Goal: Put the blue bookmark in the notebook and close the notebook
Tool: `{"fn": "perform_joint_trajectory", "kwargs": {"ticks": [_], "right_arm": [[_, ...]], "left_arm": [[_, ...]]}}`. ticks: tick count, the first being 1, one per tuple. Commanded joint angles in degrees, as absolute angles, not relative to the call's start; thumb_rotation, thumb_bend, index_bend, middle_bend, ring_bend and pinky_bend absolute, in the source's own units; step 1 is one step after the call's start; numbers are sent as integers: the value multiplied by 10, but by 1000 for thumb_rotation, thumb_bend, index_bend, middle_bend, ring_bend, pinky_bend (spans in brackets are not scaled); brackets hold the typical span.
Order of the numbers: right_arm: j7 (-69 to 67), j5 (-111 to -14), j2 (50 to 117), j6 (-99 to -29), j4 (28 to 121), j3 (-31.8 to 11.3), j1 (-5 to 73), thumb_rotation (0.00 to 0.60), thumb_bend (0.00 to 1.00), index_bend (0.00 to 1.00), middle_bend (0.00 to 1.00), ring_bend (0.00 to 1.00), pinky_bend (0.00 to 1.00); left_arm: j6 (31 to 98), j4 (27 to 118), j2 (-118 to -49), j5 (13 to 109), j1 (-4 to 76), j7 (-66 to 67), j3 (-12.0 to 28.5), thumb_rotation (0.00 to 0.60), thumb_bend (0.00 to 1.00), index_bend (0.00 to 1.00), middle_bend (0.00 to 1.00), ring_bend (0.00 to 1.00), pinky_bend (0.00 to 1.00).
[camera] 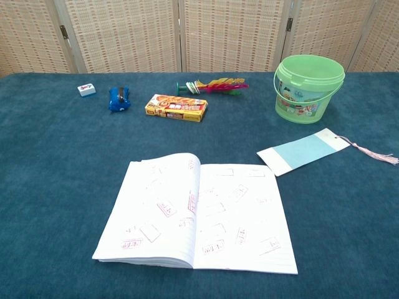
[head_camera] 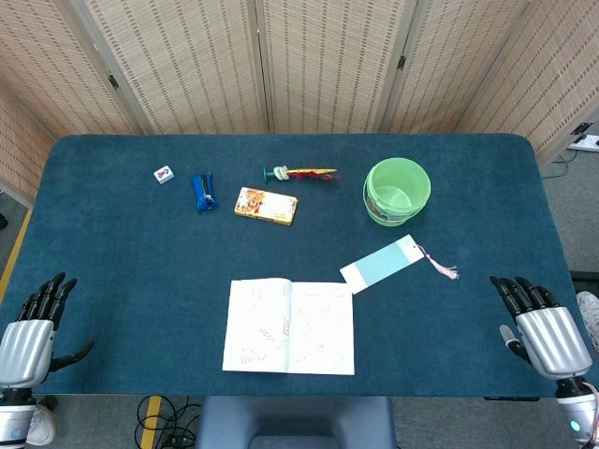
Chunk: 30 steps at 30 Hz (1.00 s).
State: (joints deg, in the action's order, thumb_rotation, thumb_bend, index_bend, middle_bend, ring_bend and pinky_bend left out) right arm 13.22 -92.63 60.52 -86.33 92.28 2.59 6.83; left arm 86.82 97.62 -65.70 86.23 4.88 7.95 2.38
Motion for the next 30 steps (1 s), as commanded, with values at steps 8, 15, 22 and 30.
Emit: {"fn": "perform_joint_trajectory", "kwargs": {"ticks": [8, 15, 22, 30], "right_arm": [[138, -928, 603, -840, 930, 10, 85, 600, 288, 111, 219, 150, 281], [175, -881, 596, -732, 965, -11, 140, 600, 226, 17, 179, 151, 281], [190, -865, 634, -613, 951, -31, 222, 600, 223, 17, 179, 151, 282], [248, -782, 700, -488, 890, -61, 309, 600, 221, 32, 132, 109, 281]], "left_arm": [[868, 978, -652, 856, 47, 74, 26, 600, 195, 47, 0, 77, 163], [868, 983, -650, 853, 48, 72, 30, 600, 195, 47, 0, 77, 163], [871, 977, -649, 852, 41, 64, 25, 600, 195, 47, 0, 77, 163], [868, 967, -649, 846, 38, 51, 24, 600, 195, 46, 0, 77, 163]]}}
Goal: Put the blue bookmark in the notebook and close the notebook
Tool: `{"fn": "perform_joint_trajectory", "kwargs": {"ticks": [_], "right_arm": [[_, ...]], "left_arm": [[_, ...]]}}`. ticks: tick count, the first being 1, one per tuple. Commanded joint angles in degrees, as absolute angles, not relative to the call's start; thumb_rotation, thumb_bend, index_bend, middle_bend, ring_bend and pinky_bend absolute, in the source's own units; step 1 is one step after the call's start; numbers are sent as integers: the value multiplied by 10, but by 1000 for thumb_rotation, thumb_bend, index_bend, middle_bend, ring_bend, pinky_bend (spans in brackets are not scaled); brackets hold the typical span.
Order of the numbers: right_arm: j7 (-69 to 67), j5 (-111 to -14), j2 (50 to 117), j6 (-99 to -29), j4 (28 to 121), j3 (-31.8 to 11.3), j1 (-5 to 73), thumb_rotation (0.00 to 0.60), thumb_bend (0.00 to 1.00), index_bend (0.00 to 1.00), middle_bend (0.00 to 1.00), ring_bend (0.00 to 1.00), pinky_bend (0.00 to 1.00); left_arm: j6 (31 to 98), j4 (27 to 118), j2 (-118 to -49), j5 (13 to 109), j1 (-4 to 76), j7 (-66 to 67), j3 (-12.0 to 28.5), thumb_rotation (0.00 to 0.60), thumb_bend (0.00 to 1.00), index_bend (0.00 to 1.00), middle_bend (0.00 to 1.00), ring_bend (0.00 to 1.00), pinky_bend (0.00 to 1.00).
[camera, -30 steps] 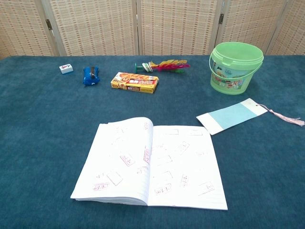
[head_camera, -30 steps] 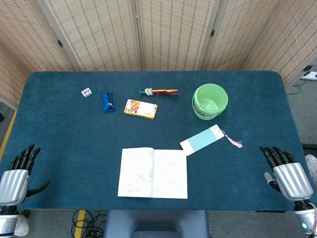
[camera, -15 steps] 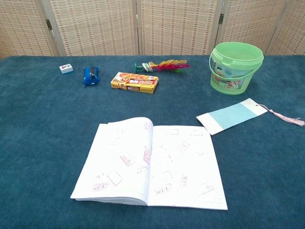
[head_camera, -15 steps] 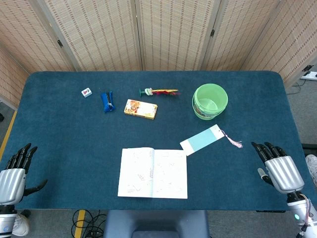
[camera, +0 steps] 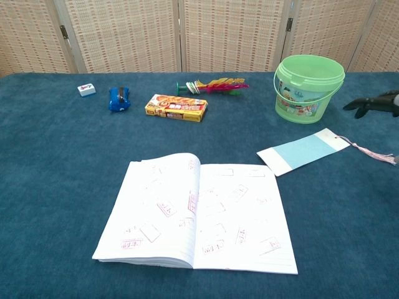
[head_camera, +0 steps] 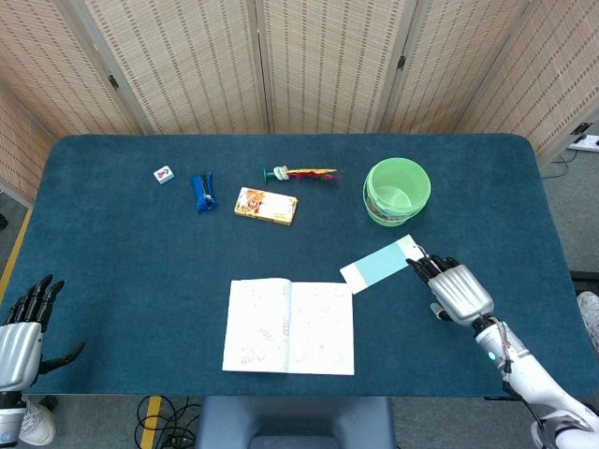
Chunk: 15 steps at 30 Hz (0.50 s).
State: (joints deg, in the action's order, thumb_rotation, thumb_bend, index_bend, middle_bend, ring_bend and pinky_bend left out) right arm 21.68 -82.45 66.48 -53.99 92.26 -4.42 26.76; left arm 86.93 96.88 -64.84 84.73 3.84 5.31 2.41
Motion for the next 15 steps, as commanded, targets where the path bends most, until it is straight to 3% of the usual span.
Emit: {"fn": "perform_joint_trajectory", "kwargs": {"ticks": [1, 15], "right_arm": [[255, -770, 710, -473, 879, -63, 320, 600, 218, 32, 122, 97, 281], [326, -694, 805, -390, 770, -64, 414, 600, 212, 32, 90, 76, 280]], "left_arm": [[867, 965, -649, 844, 38, 50, 25, 600, 195, 46, 0, 78, 163], [853, 954, -653, 832, 43, 44, 28, 600, 195, 47, 0, 77, 163]]}}
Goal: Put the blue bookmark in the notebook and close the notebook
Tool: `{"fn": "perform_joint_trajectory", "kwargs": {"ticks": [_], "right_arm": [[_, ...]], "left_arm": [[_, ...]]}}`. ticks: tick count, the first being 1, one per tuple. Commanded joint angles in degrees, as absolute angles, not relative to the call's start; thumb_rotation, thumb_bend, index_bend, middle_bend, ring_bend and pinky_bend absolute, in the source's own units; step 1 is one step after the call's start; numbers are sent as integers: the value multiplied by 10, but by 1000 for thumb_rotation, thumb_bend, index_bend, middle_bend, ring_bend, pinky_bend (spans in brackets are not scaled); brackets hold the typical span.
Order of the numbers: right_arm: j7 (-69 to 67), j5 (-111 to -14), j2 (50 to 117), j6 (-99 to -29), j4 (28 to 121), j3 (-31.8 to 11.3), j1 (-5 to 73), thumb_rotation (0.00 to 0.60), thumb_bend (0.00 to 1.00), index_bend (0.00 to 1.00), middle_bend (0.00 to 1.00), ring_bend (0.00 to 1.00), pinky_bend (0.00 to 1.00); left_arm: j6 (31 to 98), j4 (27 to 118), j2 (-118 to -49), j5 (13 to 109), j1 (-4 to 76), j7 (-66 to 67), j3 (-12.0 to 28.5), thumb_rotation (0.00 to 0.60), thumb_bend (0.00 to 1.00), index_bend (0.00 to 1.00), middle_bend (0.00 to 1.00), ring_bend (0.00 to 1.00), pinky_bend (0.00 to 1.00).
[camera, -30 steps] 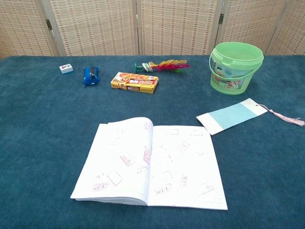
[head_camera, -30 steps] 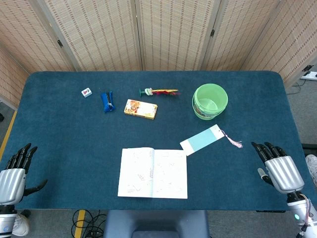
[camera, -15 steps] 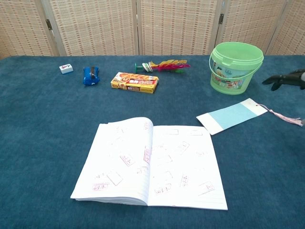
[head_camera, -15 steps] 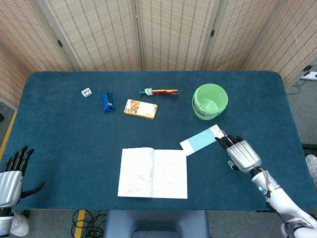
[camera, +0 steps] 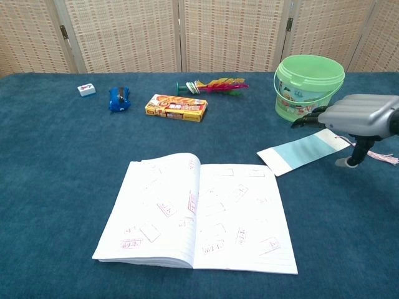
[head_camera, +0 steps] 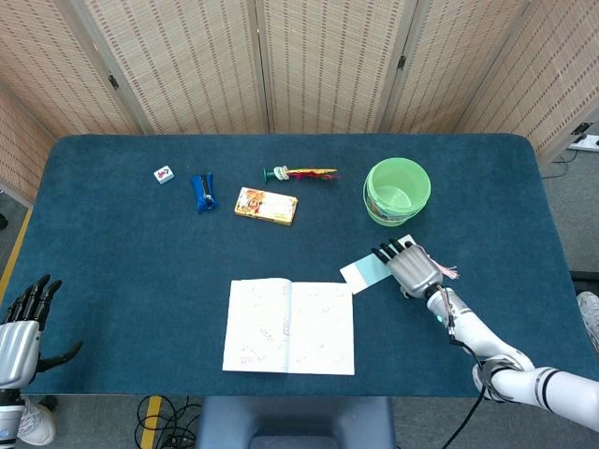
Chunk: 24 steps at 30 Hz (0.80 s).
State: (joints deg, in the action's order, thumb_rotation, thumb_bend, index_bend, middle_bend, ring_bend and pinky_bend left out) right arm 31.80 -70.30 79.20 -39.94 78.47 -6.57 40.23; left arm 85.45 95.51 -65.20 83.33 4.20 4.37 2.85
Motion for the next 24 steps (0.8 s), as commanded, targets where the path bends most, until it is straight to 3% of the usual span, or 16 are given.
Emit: {"fn": "perform_joint_trajectory", "kwargs": {"ticks": [1, 12, 24], "right_arm": [[328, -692, 810, -388, 765, -63, 417, 600, 211, 32, 90, 76, 273], [341, -666, 849, -372, 716, -50, 451, 600, 227, 38, 90, 76, 242], [342, -642, 862, -366, 693, -39, 471, 600, 245, 137, 91, 75, 242]], "left_arm": [[852, 954, -653, 831, 43, 44, 28, 600, 195, 46, 0, 77, 163], [848, 952, -650, 827, 42, 42, 28, 600, 195, 47, 0, 78, 163], [845, 946, -652, 826, 41, 34, 26, 600, 195, 46, 0, 78, 163]]}}
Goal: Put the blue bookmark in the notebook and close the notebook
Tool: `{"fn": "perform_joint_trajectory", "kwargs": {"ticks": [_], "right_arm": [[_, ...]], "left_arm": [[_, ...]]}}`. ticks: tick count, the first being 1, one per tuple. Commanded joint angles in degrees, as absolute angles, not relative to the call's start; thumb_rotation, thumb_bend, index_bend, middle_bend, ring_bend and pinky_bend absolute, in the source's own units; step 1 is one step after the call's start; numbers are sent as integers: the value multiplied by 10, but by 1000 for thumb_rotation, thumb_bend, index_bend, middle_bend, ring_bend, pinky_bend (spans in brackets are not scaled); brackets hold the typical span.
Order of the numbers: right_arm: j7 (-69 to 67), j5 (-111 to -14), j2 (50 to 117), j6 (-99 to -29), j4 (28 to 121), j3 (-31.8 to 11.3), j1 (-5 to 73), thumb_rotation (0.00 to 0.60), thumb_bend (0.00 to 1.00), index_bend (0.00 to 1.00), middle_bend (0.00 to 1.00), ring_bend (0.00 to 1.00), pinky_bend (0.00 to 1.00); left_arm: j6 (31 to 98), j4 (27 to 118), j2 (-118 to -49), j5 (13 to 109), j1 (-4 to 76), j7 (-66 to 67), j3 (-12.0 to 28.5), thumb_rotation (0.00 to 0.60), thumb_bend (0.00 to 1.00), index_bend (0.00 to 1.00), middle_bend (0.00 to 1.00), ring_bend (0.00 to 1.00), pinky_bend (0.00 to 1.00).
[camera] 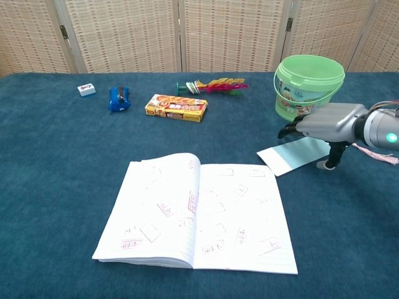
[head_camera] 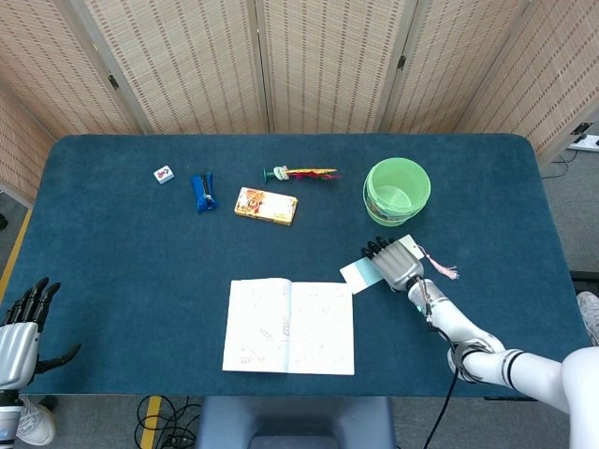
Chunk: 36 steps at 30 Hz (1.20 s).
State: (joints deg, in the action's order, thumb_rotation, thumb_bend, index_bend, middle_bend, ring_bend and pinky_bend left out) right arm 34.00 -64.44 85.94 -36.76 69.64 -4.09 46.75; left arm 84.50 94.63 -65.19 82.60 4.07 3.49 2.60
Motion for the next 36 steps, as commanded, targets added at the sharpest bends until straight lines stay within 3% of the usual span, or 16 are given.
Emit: {"fn": "perform_joint_trajectory", "kwargs": {"ticks": [1, 11, 36], "right_arm": [[343, -642, 863, -368, 692, -38, 472, 600, 245, 140, 91, 75, 242], [345, -636, 869, -384, 689, -29, 477, 600, 258, 202, 121, 75, 242], [354, -616, 887, -414, 678, -16, 473, 600, 285, 215, 236, 77, 242]], "left_arm": [[845, 946, -652, 827, 41, 34, 26, 600, 196, 46, 0, 78, 163], [842, 937, -655, 825, 39, 26, 24, 600, 195, 46, 0, 78, 163], [835, 926, -659, 826, 40, 14, 22, 600, 196, 45, 0, 77, 163]]}}
